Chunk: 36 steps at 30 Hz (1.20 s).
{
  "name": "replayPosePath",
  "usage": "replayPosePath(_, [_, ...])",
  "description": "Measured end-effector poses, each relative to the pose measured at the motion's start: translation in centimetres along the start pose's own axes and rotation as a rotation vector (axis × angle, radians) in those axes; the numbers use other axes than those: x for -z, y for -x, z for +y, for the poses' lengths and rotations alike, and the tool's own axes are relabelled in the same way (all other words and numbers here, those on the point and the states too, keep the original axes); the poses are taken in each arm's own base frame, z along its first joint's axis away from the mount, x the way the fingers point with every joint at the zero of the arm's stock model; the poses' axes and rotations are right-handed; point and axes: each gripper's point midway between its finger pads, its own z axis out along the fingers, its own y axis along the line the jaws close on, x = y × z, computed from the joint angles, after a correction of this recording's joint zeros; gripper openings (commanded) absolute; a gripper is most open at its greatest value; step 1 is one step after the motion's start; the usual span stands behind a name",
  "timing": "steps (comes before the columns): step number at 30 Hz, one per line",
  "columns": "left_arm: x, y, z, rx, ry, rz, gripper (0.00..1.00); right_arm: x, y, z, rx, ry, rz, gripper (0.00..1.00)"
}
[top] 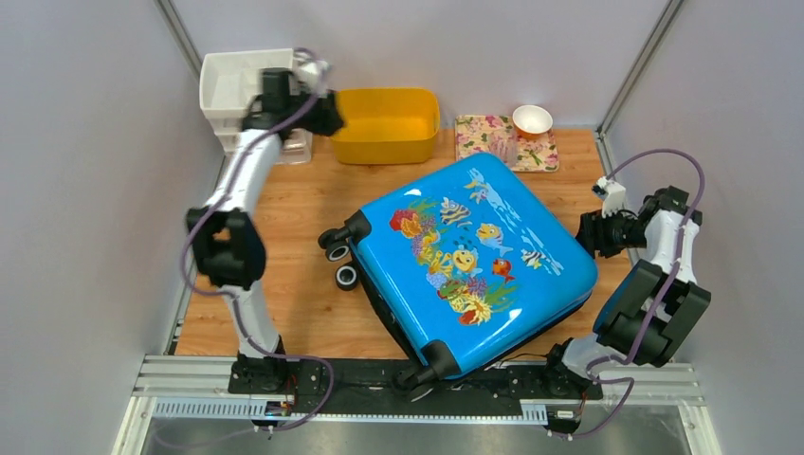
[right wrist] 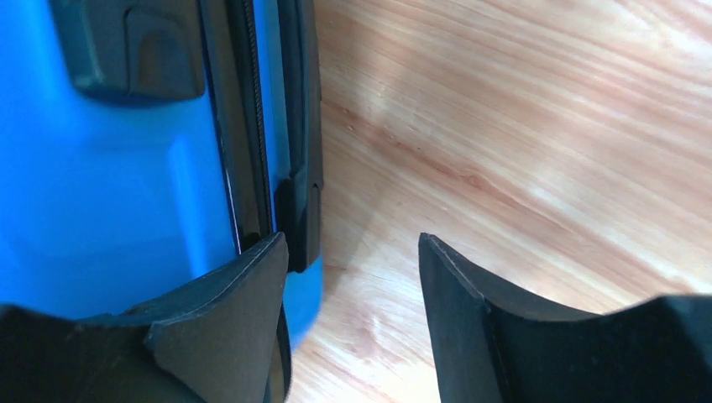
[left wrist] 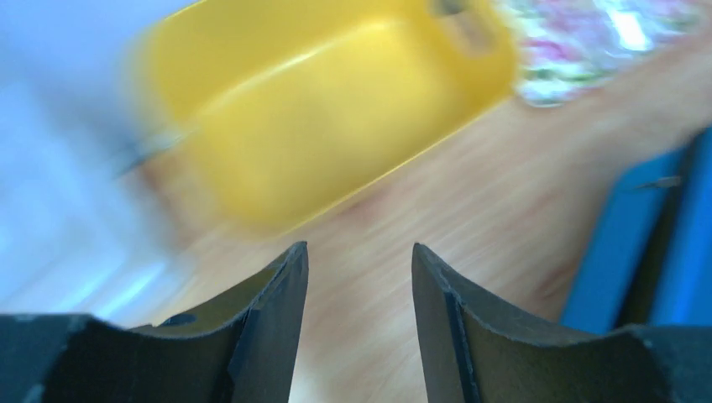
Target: Open, take out, and arrange the luggage
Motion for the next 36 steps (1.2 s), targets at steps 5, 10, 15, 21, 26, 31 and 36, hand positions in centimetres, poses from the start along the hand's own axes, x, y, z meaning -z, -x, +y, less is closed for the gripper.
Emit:
replayPosePath(5, [19.0, -5.6, 8.0, 0.209, 0.455, 0.016, 0.59, 0.7, -0.9, 0.8, 0.203, -0.029, -0.016, 0.63])
replayPosePath(10, [22.8, -15.7, -4.6, 0.337, 0.357, 0.158, 0.64, -1.2, -1.9, 3.5, 0.39, 0.016, 0.047, 0.64])
replayPosePath(15, [24.3, -21.9, -7.1, 0.542, 0.404, 0.279, 0.63, -3.0, -3.0, 7.7, 0.494, 0.124, 0.105, 0.67])
replayPosePath(21, [24.0, -26.0, -9.2, 0.672, 0.376, 0.428, 0.63, -2.5, -4.2, 13.1, 0.671, 0.239, 0.124, 0.68])
replayPosePath(26, [20.1, -24.2, -10.6, 0.567, 0.226, 0.505, 0.63, -1.4, -3.9, 13.2, 0.75, 0.184, 0.1, 0.7])
replayPosePath(31, [15.9, -21.2, -9.2, 0.429, 0.233, 0.579, 0.64, 0.7, -3.9, 11.8, 0.781, 0.046, 0.078, 0.7])
replayPosePath(36, [3.6, -13.7, -7.4, 0.18, 0.127, 0.458, 0.69, 1.9, -5.8, 10.2, 0.746, -0.006, 0.102, 0.7])
